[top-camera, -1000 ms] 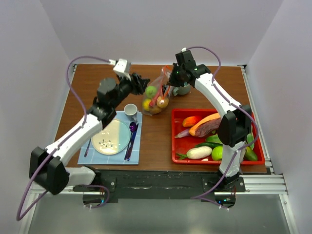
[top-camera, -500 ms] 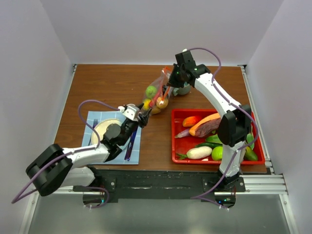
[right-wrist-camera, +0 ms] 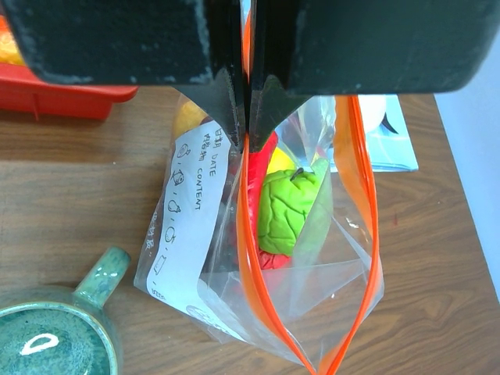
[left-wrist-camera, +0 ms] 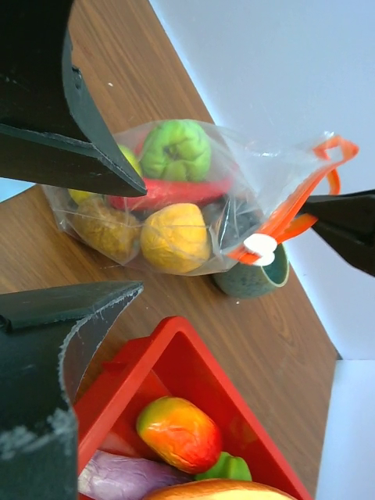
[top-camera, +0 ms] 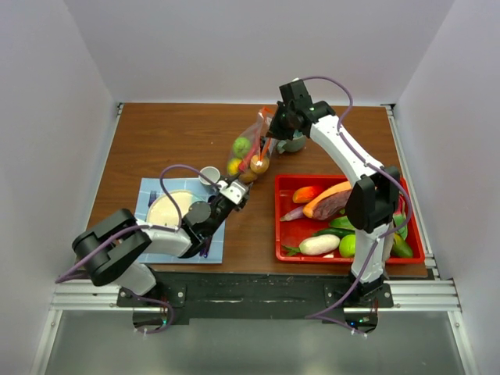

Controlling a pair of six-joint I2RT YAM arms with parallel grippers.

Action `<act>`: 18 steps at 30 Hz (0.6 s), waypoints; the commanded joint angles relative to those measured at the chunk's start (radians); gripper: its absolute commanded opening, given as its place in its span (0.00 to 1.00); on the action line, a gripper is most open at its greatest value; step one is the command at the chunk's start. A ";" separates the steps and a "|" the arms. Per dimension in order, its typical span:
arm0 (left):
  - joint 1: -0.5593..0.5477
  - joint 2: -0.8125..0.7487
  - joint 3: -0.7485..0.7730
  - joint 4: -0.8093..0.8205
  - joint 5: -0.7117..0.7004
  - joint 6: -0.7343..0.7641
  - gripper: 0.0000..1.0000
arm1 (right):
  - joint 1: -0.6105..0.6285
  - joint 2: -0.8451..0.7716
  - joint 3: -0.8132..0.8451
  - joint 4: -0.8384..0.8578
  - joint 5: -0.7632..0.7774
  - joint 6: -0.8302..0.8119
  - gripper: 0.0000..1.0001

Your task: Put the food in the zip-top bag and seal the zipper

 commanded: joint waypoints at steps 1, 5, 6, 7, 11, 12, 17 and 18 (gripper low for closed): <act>-0.003 0.032 0.054 0.378 0.013 0.046 0.52 | -0.002 -0.010 0.050 -0.001 -0.024 0.028 0.00; -0.003 0.046 0.069 0.413 0.004 0.035 0.52 | -0.002 -0.015 0.047 -0.001 -0.025 0.035 0.00; -0.003 0.041 0.074 0.409 0.007 0.035 0.52 | -0.002 -0.018 0.045 0.000 -0.025 0.036 0.00; -0.003 0.038 0.080 0.403 0.011 0.023 0.51 | -0.002 -0.019 0.044 0.002 -0.025 0.038 0.00; -0.003 0.018 0.100 0.364 0.035 0.005 0.49 | -0.002 -0.021 0.036 0.007 -0.025 0.045 0.00; -0.003 0.012 0.100 0.366 0.036 0.001 0.48 | 0.000 -0.024 0.034 0.007 -0.028 0.045 0.00; -0.003 0.012 0.132 0.312 0.061 0.000 0.47 | 0.000 -0.028 0.031 0.010 -0.036 0.054 0.00; -0.003 0.015 0.133 0.311 0.064 0.000 0.47 | -0.002 -0.030 0.030 0.011 -0.037 0.056 0.00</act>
